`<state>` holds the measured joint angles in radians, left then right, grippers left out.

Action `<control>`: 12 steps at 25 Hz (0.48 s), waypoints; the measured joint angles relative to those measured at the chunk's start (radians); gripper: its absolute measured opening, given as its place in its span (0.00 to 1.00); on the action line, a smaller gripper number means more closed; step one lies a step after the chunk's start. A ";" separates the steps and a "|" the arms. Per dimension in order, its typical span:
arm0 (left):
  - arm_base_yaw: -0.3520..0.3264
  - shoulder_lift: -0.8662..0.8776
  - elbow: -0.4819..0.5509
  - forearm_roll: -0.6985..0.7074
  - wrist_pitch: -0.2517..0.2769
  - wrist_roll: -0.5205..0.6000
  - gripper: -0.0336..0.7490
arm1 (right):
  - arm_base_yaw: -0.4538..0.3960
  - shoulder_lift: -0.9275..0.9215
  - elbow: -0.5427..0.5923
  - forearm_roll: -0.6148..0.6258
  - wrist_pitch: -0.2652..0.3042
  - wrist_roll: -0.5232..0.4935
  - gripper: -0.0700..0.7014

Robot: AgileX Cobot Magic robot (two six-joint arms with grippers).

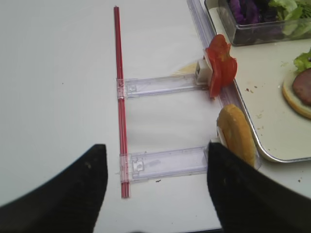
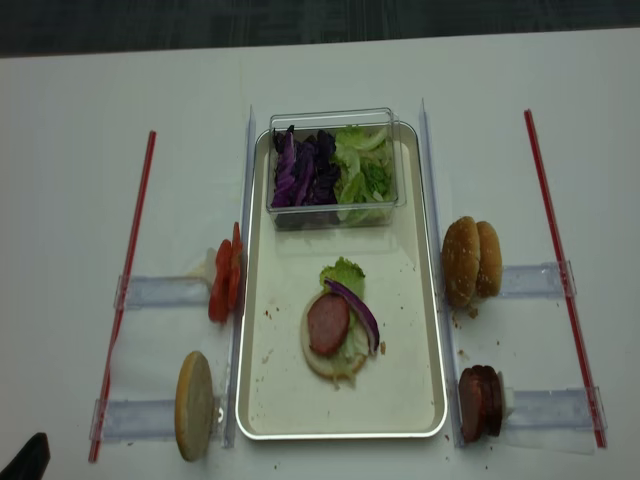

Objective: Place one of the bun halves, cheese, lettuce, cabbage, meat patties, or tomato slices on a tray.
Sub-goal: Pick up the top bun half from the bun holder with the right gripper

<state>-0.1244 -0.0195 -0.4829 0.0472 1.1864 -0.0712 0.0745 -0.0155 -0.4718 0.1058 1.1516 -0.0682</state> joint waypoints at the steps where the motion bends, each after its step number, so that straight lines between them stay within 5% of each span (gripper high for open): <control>1: 0.000 0.000 0.000 0.000 0.000 0.000 0.58 | 0.000 0.000 0.000 0.000 0.000 0.000 0.79; 12: 0.000 0.000 0.000 0.000 0.000 0.000 0.58 | 0.000 0.030 -0.005 0.004 0.016 0.002 0.79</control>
<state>-0.1244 -0.0195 -0.4829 0.0472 1.1864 -0.0712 0.0745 0.0148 -0.4767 0.1100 1.1676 -0.0663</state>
